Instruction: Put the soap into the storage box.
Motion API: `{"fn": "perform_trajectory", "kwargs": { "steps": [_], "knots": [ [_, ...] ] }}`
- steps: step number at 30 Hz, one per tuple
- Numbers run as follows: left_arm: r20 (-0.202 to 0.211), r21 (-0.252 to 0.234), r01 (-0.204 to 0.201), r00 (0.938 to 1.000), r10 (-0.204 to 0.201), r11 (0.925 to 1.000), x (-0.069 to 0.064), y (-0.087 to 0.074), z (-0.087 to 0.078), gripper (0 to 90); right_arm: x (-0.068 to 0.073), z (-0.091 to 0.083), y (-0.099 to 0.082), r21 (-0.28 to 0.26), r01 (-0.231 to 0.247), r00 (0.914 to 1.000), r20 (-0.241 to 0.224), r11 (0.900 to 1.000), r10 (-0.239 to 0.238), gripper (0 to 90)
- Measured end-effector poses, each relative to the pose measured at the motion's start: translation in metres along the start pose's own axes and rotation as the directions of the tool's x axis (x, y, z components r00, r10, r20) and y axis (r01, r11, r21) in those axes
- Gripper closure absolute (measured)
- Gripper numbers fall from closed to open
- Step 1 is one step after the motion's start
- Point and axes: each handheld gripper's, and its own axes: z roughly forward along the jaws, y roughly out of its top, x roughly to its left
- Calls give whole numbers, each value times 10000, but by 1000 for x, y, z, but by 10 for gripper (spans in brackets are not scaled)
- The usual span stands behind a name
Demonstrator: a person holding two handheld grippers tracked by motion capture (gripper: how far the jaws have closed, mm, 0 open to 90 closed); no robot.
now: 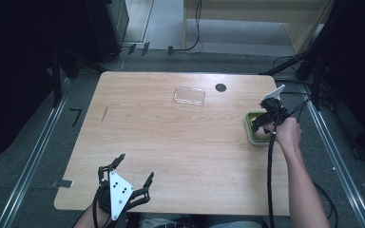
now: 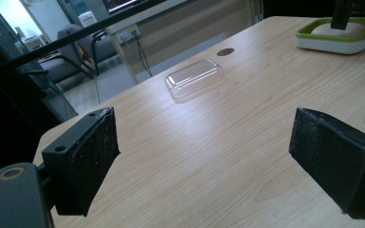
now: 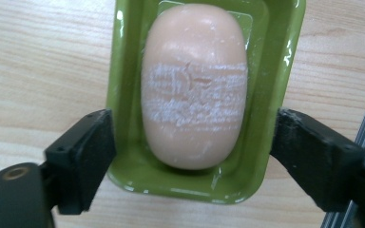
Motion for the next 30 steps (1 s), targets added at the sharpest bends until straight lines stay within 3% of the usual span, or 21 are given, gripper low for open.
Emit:
{"fn": "perform_trajectory", "kwargs": {
  "steps": [14, 30],
  "knots": [
    [31, -74, -72, 10000, 72, 9999, -1, 1, 0, 99, 14, -19, -22, -198, 646, 9979, 9, 9977, -646, 122],
    [32, -17, -44, 10000, 44, 10000, -1, 1, 1, 99, 39, -40, -58, -277, 1701, 9852, 268, 9850, -1694, 123]
  ]
}}
